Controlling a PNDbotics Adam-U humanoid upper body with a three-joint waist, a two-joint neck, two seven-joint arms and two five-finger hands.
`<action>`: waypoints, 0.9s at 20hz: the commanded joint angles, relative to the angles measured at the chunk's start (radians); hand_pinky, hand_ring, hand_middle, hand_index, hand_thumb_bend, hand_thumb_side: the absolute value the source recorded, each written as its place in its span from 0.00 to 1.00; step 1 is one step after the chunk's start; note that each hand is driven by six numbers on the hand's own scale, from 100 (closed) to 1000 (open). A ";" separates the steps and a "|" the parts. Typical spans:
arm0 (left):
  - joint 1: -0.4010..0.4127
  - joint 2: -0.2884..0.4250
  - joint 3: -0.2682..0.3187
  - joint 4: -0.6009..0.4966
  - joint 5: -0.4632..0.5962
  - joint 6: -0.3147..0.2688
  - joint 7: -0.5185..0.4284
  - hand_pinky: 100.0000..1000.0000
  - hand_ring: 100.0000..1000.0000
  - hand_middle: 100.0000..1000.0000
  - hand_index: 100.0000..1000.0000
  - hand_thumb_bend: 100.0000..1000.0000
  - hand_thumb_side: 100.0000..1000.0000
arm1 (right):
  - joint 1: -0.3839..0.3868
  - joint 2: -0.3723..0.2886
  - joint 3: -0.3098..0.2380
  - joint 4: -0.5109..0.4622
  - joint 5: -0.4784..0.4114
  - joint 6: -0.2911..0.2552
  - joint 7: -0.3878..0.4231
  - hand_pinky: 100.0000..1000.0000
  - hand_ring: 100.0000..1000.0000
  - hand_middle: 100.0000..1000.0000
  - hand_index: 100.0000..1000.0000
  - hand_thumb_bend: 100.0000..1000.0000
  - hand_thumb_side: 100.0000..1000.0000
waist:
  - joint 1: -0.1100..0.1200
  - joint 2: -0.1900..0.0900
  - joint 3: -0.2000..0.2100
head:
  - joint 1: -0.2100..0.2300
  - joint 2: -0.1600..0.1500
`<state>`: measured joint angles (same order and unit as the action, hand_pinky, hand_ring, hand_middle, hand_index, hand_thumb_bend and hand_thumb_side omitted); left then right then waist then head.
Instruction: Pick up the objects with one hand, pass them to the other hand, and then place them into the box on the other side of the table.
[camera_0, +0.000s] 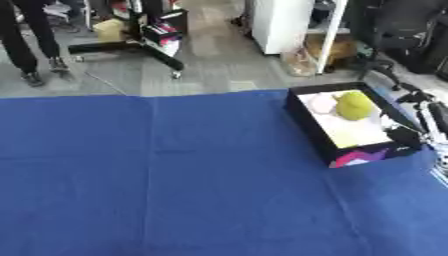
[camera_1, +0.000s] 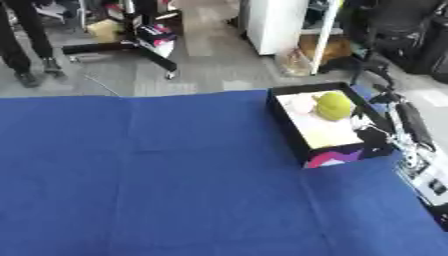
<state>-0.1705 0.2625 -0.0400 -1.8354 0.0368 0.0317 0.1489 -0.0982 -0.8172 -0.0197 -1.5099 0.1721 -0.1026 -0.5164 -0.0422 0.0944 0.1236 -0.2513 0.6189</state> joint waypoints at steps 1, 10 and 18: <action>0.003 0.007 0.026 0.009 -0.034 0.003 0.054 0.74 0.68 0.64 0.80 0.03 0.81 | 0.077 0.080 -0.044 -0.295 -0.022 -0.001 -0.027 0.76 0.77 0.59 0.87 0.00 0.27 | -0.004 -0.016 -0.015 | 0.045 0.010; 0.029 -0.026 0.035 0.096 -0.148 -0.013 0.180 0.74 0.69 0.65 0.82 0.00 0.89 | 0.252 0.502 -0.004 -0.490 0.121 -0.079 0.040 0.71 0.73 0.52 0.82 0.00 0.32 | -0.001 -0.023 -0.079 | 0.164 0.013; 0.040 -0.070 0.018 0.159 -0.154 -0.073 0.199 0.74 0.69 0.65 0.82 0.00 0.94 | 0.217 0.679 0.045 -0.394 0.158 -0.119 0.103 0.70 0.70 0.47 0.80 0.00 0.39 | 0.012 -0.028 -0.122 | 0.235 -0.001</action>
<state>-0.1234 0.1883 -0.0187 -1.6691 -0.1125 -0.0294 0.3468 0.1267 -0.1470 0.0247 -1.9081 0.3296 -0.2116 -0.4160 -0.0313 0.0801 0.0010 -0.0268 0.6301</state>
